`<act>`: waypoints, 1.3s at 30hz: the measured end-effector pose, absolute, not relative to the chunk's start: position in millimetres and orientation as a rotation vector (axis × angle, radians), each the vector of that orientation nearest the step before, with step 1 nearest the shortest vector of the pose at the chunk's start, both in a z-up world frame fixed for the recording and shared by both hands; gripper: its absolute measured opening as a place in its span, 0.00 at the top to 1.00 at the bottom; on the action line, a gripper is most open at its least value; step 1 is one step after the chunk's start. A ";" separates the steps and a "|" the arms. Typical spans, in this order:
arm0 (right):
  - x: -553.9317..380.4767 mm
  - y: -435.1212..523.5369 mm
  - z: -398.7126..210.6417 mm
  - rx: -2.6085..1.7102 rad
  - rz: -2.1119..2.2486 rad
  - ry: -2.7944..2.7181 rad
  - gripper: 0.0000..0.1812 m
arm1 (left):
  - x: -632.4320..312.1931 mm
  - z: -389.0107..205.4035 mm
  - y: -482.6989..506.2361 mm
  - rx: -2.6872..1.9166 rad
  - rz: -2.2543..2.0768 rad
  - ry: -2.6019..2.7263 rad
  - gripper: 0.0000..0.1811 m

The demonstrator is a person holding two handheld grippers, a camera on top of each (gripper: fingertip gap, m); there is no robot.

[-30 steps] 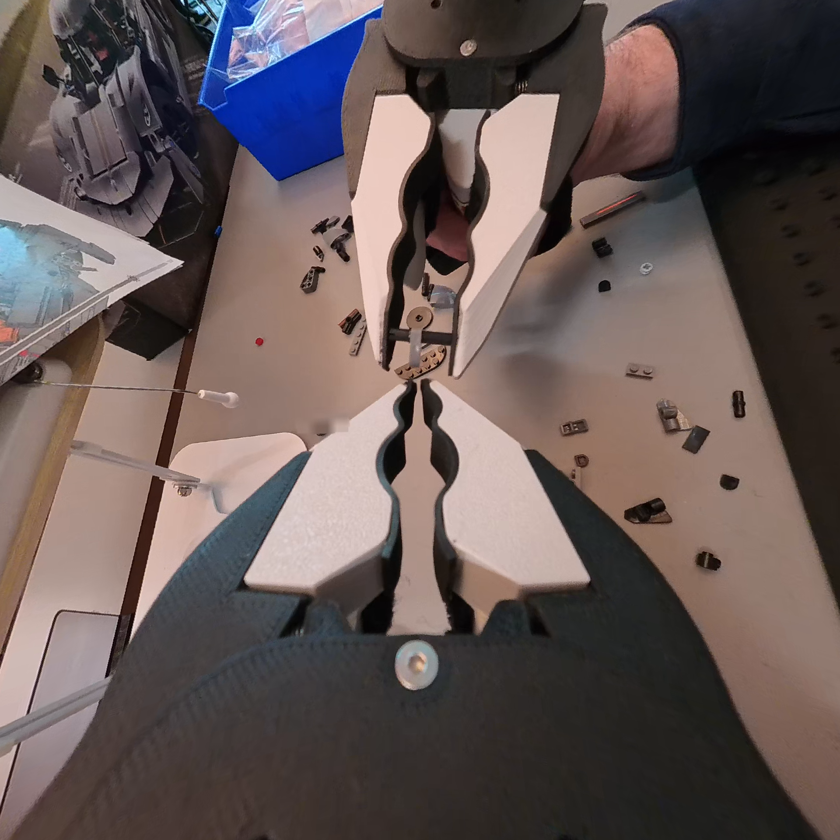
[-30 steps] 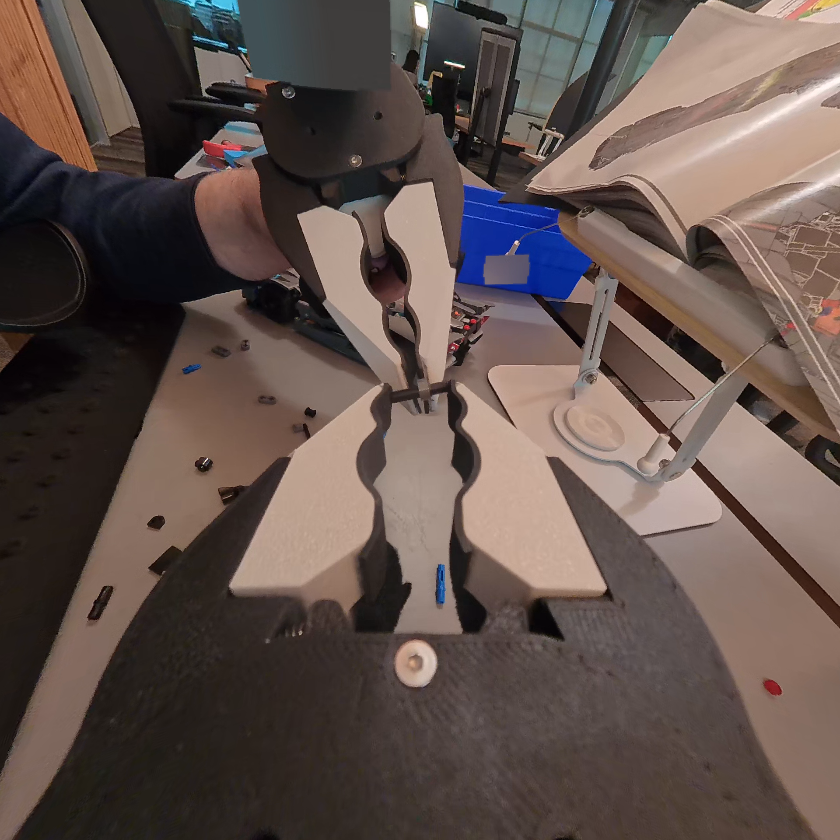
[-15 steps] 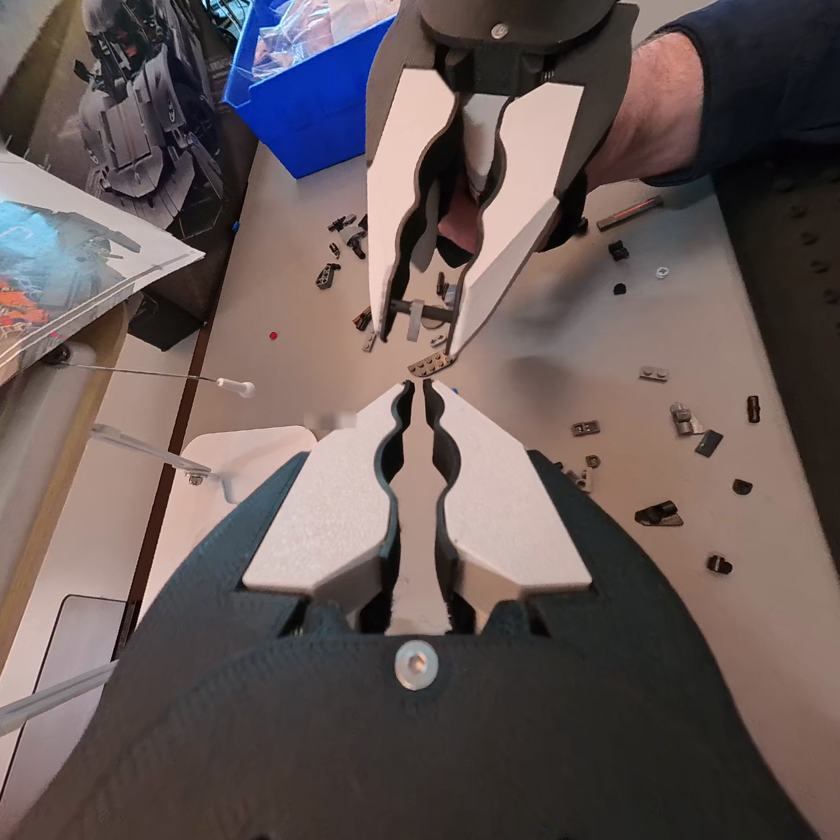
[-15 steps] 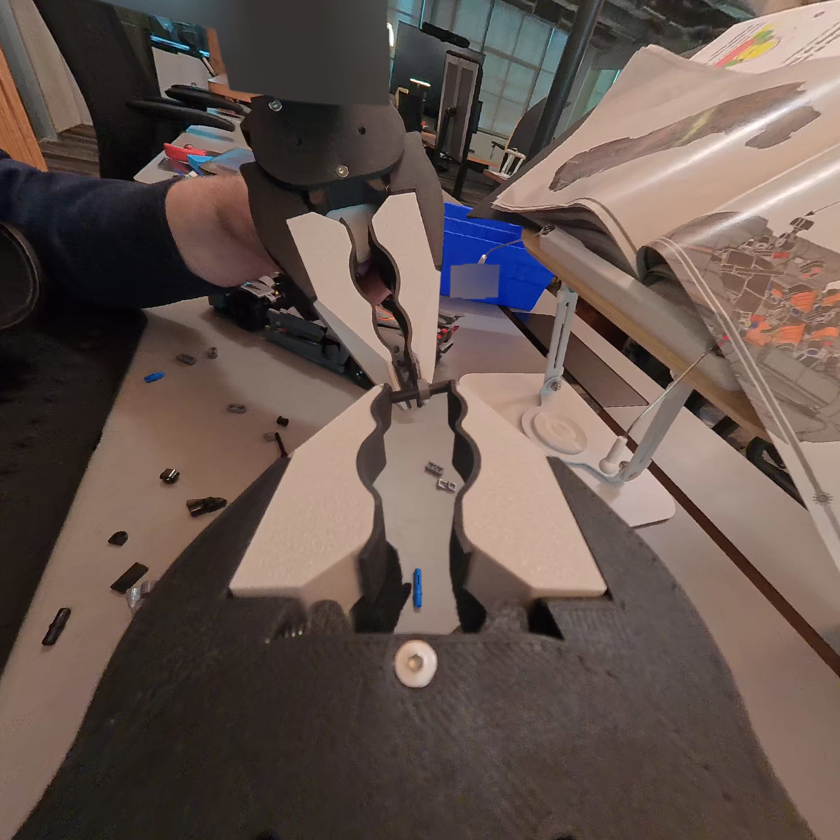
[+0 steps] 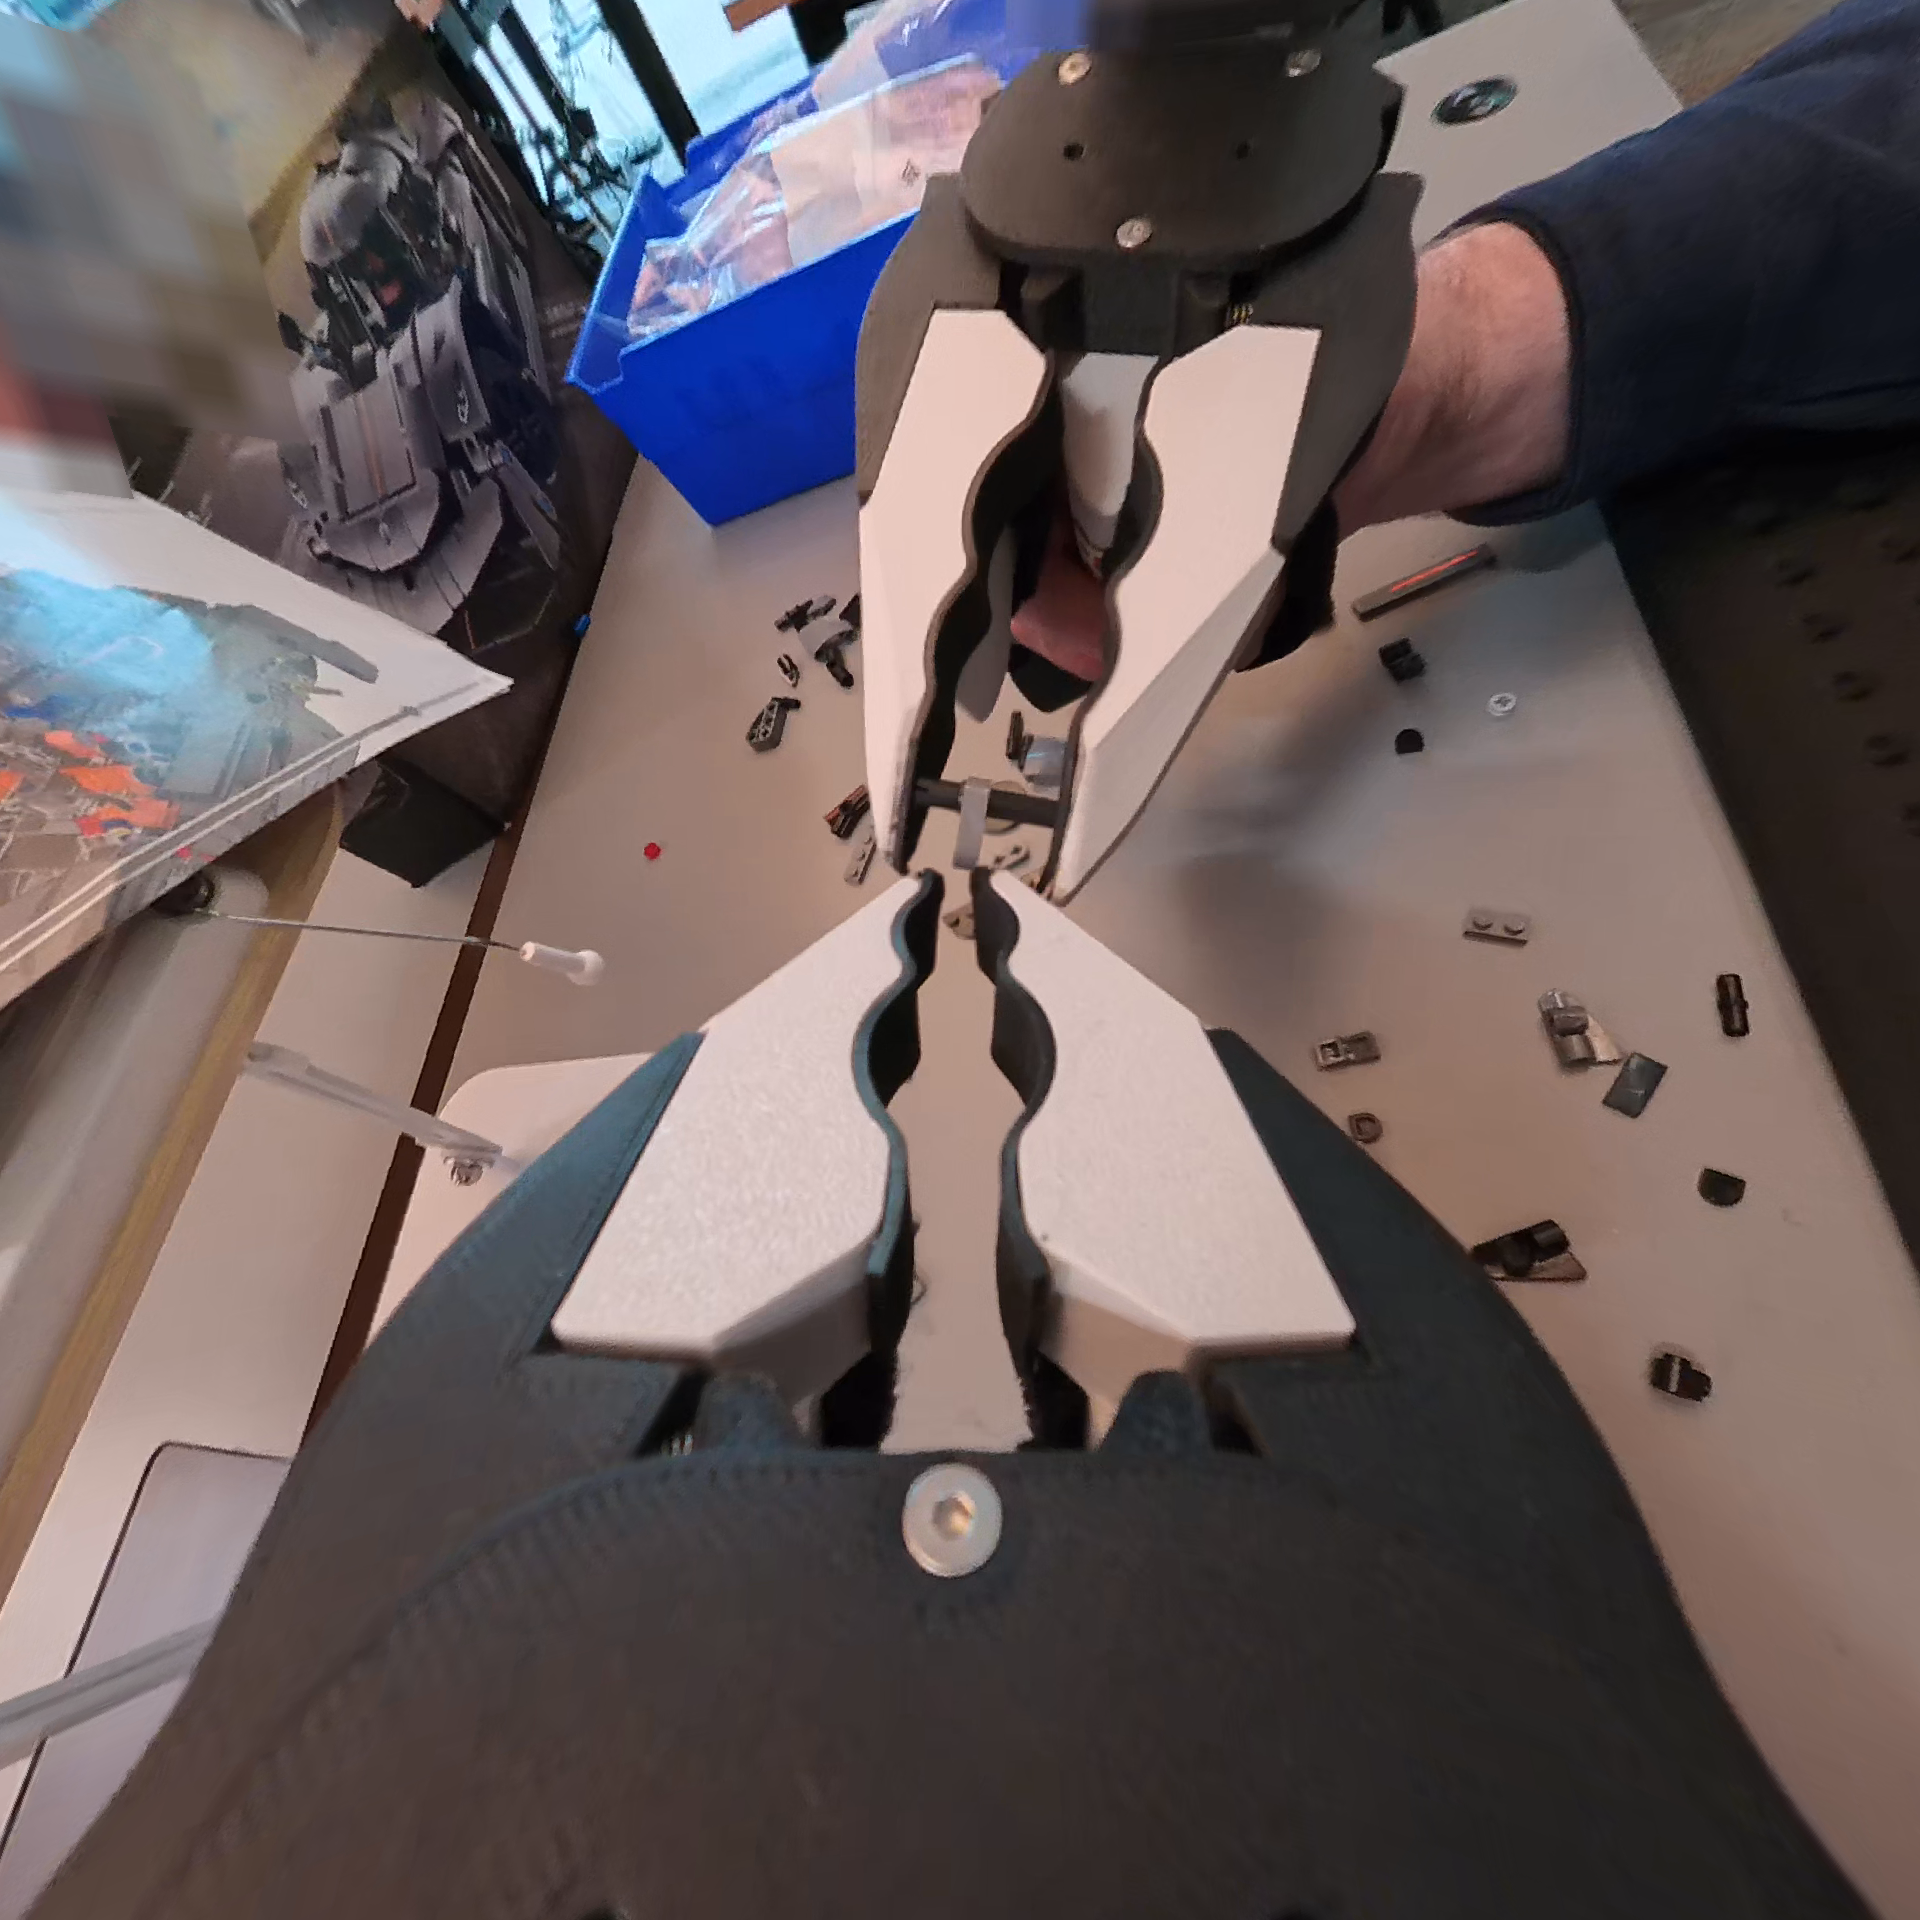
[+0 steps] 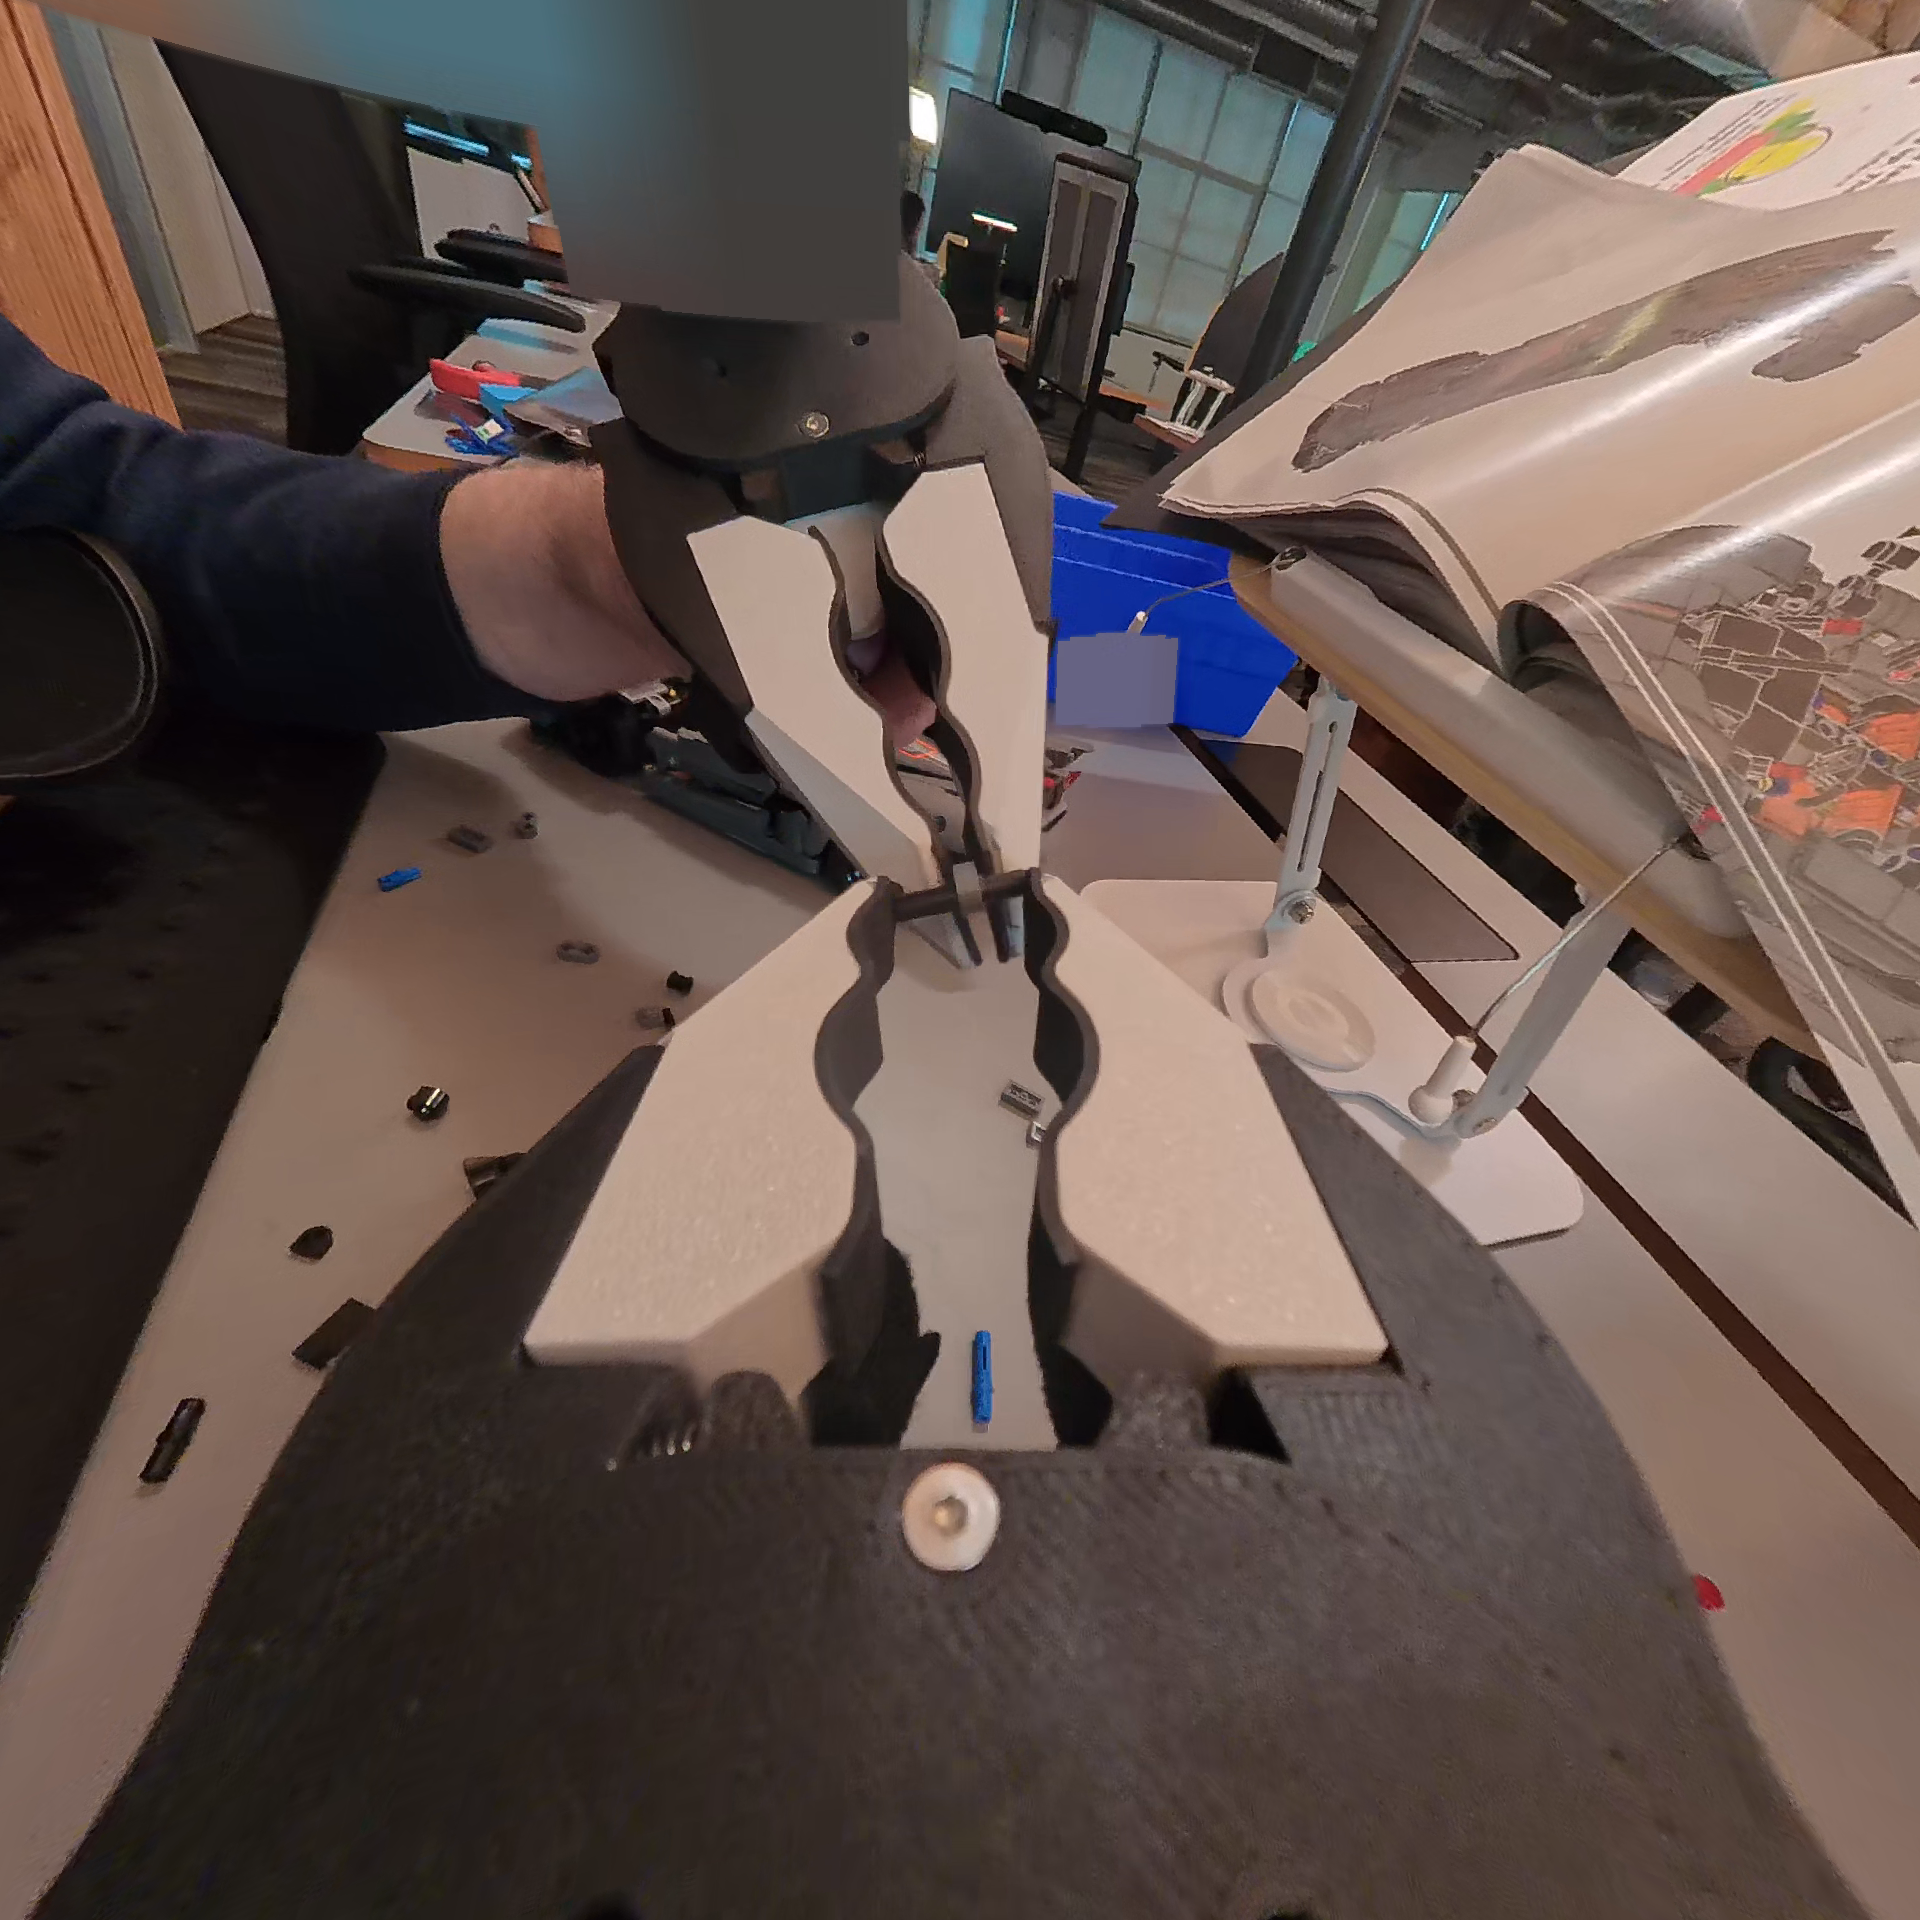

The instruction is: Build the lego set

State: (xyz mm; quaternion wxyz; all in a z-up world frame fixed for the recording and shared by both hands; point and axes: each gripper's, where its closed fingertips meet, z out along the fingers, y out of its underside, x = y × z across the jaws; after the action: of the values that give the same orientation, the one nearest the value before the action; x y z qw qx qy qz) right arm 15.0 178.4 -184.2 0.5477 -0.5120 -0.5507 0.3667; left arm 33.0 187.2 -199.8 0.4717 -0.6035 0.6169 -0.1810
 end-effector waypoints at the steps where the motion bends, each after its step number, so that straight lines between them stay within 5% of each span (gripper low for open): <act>1: 15.2 177.8 -183.6 -1.214 0.881 -1.303 0.88 | 33.5 -199.4 185.9 -1.471 -0.450 1.514 0.99; 19: 24.6 186.1 -170.3 -1.356 1.379 -1.071 0.88 | 35.5 -181.2 196.1 -1.167 0.033 1.474 0.99; 22: 25.1 188.8 -172.5 -1.388 1.410 -1.048 0.88 | 33.7 -176.0 200.7 -1.139 0.108 1.438 0.89; 26: 22.8 190.0 -177.1 -1.432 1.499 -1.009 0.88 | 33.2 -175.4 201.2 -1.142 0.107 1.436 0.88; 30: 22.5 188.2 -173.6 -1.422 1.558 -0.987 0.88 | 36.0 -178.0 196.8 -1.112 0.095 1.456 0.97; 39: 21.9 183.2 -173.2 -1.428 1.702 -0.966 0.88 | 38.0 -179.2 192.6 -1.083 0.056 1.468 0.97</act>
State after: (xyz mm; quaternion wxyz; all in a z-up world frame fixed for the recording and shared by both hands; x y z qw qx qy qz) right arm 21.9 183.2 -173.2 0.3520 -0.5516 -0.3731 0.6577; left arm 38.0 192.6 -179.2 0.6119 -0.4692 0.6362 0.0245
